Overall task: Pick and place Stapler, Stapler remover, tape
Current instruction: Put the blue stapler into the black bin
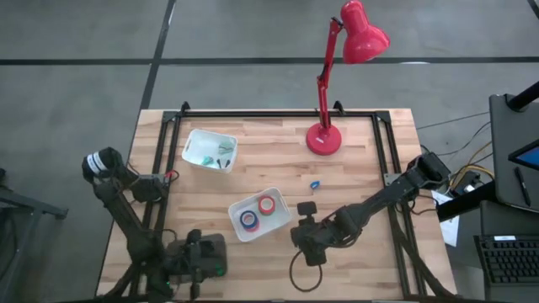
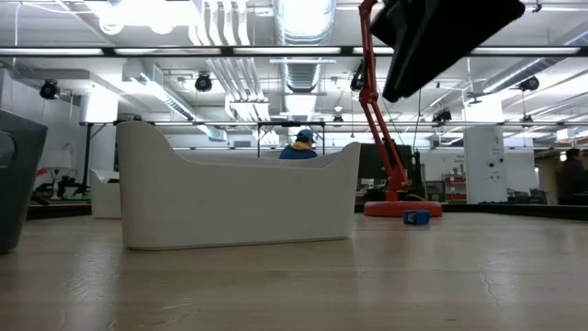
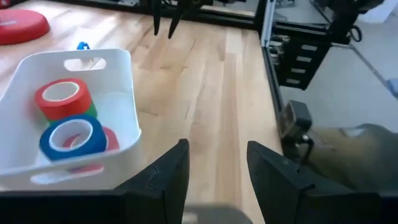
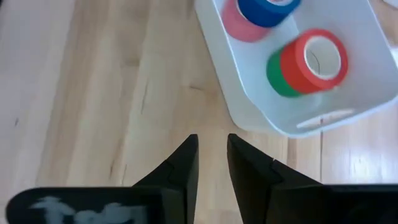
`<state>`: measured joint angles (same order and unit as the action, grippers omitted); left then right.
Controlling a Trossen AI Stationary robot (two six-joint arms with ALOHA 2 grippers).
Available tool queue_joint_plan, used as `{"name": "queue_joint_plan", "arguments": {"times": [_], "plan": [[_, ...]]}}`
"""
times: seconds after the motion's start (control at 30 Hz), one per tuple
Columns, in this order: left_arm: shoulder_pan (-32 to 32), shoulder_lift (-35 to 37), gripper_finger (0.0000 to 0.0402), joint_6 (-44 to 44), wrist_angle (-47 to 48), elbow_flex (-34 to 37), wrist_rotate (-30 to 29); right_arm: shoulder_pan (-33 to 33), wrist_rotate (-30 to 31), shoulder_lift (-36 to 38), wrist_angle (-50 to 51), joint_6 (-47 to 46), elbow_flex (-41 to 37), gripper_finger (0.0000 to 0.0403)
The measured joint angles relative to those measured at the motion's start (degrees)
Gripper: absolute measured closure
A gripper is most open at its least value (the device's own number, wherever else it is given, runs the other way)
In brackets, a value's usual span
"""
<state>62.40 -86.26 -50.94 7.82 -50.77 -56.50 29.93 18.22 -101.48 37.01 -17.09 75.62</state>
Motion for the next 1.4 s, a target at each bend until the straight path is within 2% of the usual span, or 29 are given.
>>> {"name": "queue_joint_plan", "arguments": {"times": [0.17, 0.4, 0.5, 0.63, 0.73, 1.17, 1.4], "plan": [[-5.78, -0.04, 0.0239, 9.01, -4.24, 0.39, 4.86, -1.36, -0.1, 2.15, -0.33, -1.28, -4.11, 0.0337], [-11.38, -0.04, 0.0239, 29.6, -18.56, 0.42, 3.97, -4.41, -0.16, 6.84, -0.79, -1.91, -10.96, 0.0346], [-13.17, -0.04, 0.0239, 34.1, -21.62, 0.42, 5.2, -5.98, -0.11, 9.01, -0.67, 0.6, -14.27, 0.0346], [-14.9, -0.07, 0.0239, 34.6, -21.8, 0.44, 8.95, -9.96, -0.35, 11.56, -0.1, 0.9, -17.84, 0.0343], [-15.35, -0.59, 0.0239, 34.62, -21.86, 0.48, 9.5, -13.02, -0.2, 12.66, 0.63, 2.83, -19.8, 0.0328], [-15.53, -1.02, 0.0239, 34.55, -21.84, 1.4, 10.54, -23.16, -0.22, 11.76, 0.34, 14.48, -22.62, 0.0203], [-15.48, -1.02, 0.0239, 34.53, -22.41, 1.42, 10.89, -27.69, -0.86, 11.35, 0.38, 16.75, -23.49, 0.0188]]}}
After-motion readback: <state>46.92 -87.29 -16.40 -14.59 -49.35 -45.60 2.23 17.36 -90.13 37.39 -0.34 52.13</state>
